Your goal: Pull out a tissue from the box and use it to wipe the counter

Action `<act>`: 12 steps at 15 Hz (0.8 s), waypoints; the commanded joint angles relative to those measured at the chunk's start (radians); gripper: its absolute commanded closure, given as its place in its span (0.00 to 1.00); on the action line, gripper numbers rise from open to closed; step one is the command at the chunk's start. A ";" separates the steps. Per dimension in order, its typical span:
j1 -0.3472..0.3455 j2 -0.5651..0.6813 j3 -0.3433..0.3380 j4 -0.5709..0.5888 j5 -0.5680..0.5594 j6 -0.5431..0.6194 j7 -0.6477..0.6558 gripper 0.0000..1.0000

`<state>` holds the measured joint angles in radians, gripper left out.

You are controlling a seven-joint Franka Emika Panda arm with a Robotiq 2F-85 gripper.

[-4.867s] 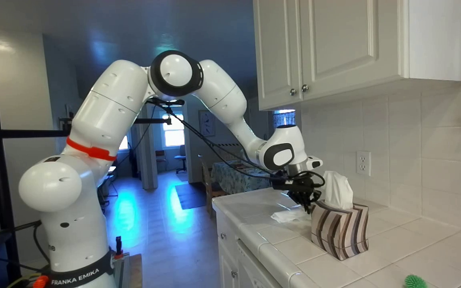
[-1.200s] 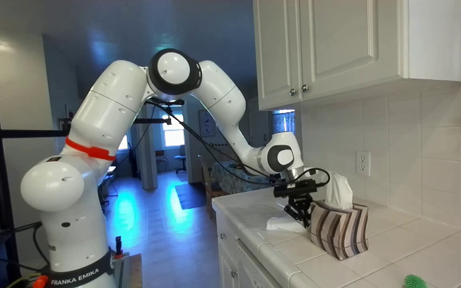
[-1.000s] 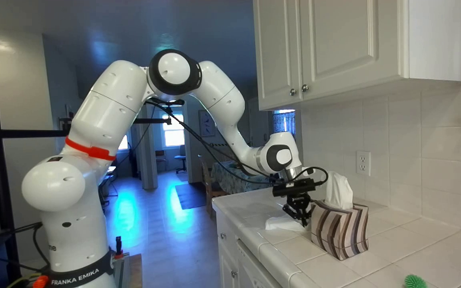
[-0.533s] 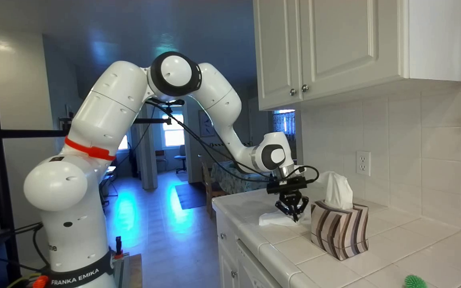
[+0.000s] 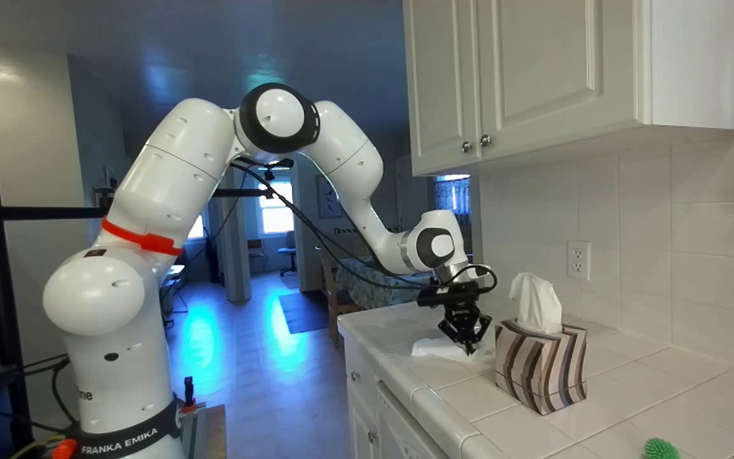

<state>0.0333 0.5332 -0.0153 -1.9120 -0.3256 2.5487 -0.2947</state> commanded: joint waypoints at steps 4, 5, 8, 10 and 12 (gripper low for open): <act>0.003 0.029 -0.043 0.014 0.011 -0.040 0.137 1.00; -0.001 0.031 -0.040 0.017 0.012 -0.051 0.127 1.00; -0.028 0.032 -0.002 0.021 0.013 -0.056 0.008 1.00; -0.022 0.030 0.003 0.017 -0.016 -0.037 -0.043 1.00; -0.025 0.026 0.021 0.010 -0.026 -0.028 -0.112 1.00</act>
<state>0.0265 0.5334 -0.0347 -1.9044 -0.3343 2.5132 -0.3115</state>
